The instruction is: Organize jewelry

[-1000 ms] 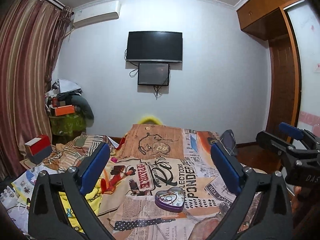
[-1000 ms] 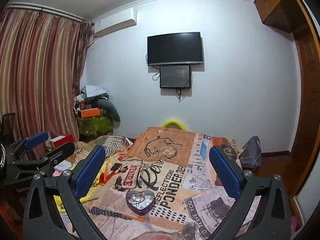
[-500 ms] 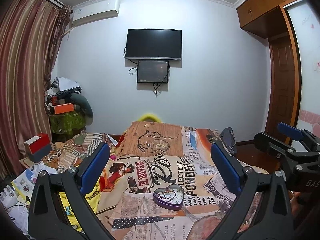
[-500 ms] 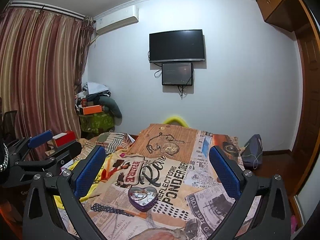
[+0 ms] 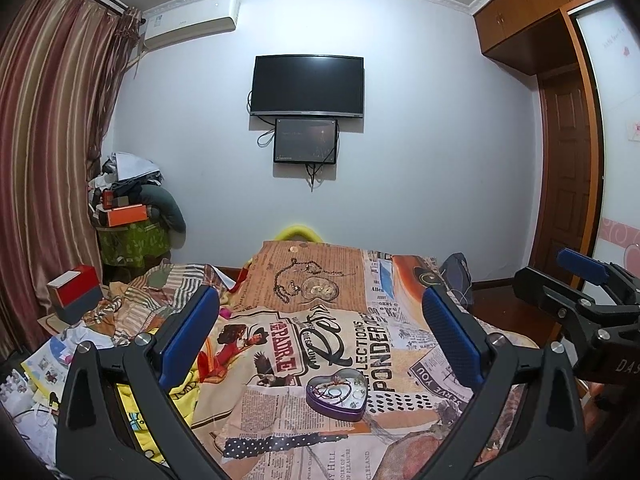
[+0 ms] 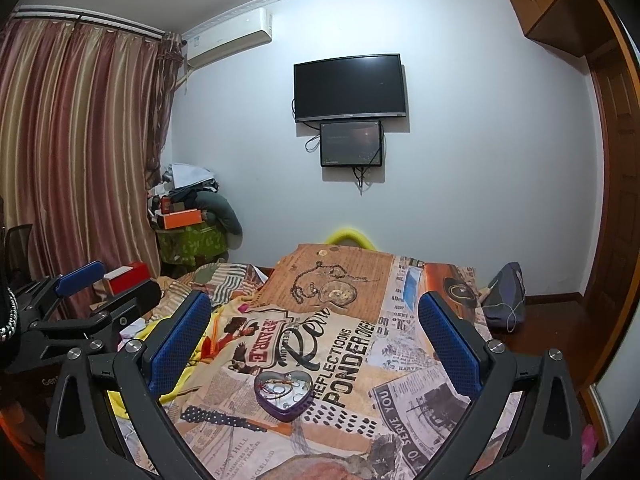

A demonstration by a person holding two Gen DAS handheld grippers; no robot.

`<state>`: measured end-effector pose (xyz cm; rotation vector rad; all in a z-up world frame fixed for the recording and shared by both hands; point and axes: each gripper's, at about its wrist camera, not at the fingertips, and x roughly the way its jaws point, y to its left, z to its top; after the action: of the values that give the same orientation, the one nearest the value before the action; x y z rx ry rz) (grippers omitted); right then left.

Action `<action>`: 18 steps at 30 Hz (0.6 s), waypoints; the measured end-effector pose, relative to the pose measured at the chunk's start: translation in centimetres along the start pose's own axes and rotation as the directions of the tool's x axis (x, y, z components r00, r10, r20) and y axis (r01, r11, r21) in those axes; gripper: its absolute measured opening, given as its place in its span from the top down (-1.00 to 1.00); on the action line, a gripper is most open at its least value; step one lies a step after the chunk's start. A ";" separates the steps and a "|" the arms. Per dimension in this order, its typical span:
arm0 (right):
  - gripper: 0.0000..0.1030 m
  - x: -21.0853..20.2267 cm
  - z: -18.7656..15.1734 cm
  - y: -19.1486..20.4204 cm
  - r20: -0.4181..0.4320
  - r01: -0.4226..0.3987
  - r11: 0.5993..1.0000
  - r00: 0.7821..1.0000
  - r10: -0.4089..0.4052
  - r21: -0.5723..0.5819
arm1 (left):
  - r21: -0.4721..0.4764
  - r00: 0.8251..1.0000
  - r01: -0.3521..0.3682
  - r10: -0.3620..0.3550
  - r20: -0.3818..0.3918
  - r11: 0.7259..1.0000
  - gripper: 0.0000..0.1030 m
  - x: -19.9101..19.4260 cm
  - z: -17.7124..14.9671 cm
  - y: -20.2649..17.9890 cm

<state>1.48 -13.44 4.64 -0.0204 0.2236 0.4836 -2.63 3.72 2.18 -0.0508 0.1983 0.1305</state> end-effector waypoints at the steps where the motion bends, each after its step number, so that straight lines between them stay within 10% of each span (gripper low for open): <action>1: -1.00 -0.1 -0.1 0.0 -0.001 -0.001 1.000 1.000 0.001 0.002 | 0.000 1.000 0.000 0.000 -0.001 1.000 -0.98 0.0 0.0 0.0; 18: -1.00 0.0 -0.1 -0.5 -0.023 0.004 1.000 1.000 -0.003 0.020 | -0.013 1.000 0.004 -0.005 -0.025 1.000 -0.99 0.7 -0.4 0.5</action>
<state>1.65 -13.86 4.56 -0.0069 0.2511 0.4780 -2.12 4.23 1.67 -0.0661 0.2223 0.1266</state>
